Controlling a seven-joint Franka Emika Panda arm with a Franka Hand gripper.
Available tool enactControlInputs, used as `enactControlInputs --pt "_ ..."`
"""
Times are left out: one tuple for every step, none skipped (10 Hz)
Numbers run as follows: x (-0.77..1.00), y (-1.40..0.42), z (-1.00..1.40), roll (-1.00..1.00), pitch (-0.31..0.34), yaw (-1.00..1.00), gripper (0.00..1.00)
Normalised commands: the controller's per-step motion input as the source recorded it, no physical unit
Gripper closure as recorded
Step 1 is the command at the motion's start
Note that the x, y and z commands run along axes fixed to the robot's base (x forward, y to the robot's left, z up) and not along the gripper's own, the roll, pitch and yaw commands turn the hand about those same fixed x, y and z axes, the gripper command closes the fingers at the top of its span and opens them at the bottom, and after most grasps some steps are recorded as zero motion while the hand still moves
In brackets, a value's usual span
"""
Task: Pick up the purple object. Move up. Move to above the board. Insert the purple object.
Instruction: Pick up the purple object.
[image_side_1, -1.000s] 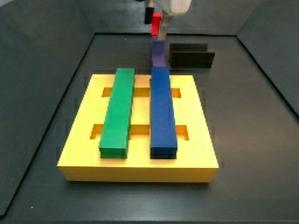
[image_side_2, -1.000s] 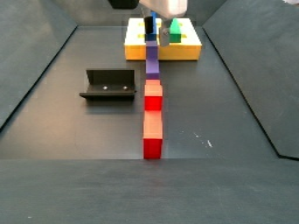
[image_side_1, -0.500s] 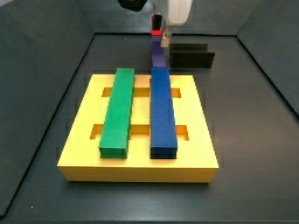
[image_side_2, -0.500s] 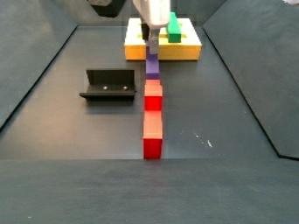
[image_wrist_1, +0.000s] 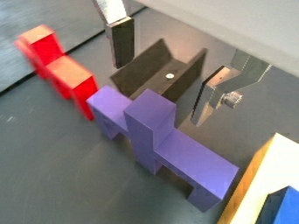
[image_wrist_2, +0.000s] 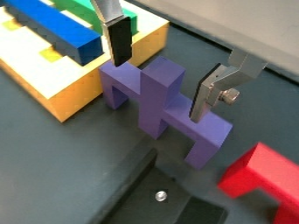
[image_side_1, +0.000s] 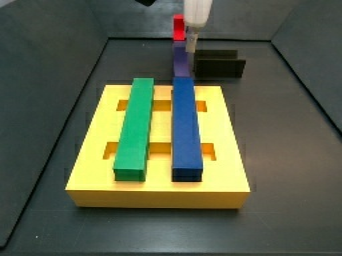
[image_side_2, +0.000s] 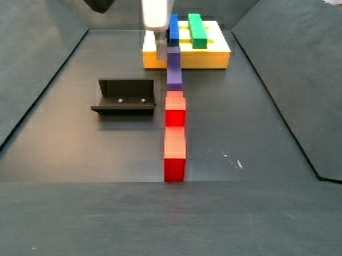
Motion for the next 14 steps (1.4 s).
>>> enactControlInputs --pt "0.09 0.00 0.00 0.00 0.059 -0.44 0.00" --pt "0.03 0.00 -0.05 0.00 0.003 -0.14 0.00" --pt "0.00 0.00 -0.10 0.00 0.000 -0.10 0.00" --pt "0.00 0.00 -0.20 -0.01 0.000 -0.11 0.00" --pt "0.00 0.00 -0.28 -0.04 0.000 -0.15 0.00" --pt "0.01 0.00 -0.27 -0.05 0.000 -0.17 0.00" --pt "0.01 0.00 -0.19 -0.03 0.000 -0.16 0.00" --pt "0.00 0.00 -0.07 -0.01 0.007 -0.09 0.00" --pt "0.00 0.00 -0.03 0.00 0.000 0.00 0.00" --pt "0.00 0.00 -0.09 0.00 0.000 0.00 0.00" --pt "-0.20 0.00 -0.15 0.03 -0.010 0.23 0.00" --pt "0.00 -0.03 -0.14 0.01 0.000 0.38 0.00" --pt "0.00 -0.04 -0.19 0.01 0.000 0.42 0.00" --pt "0.00 -0.05 -0.18 0.02 0.000 0.42 0.00"
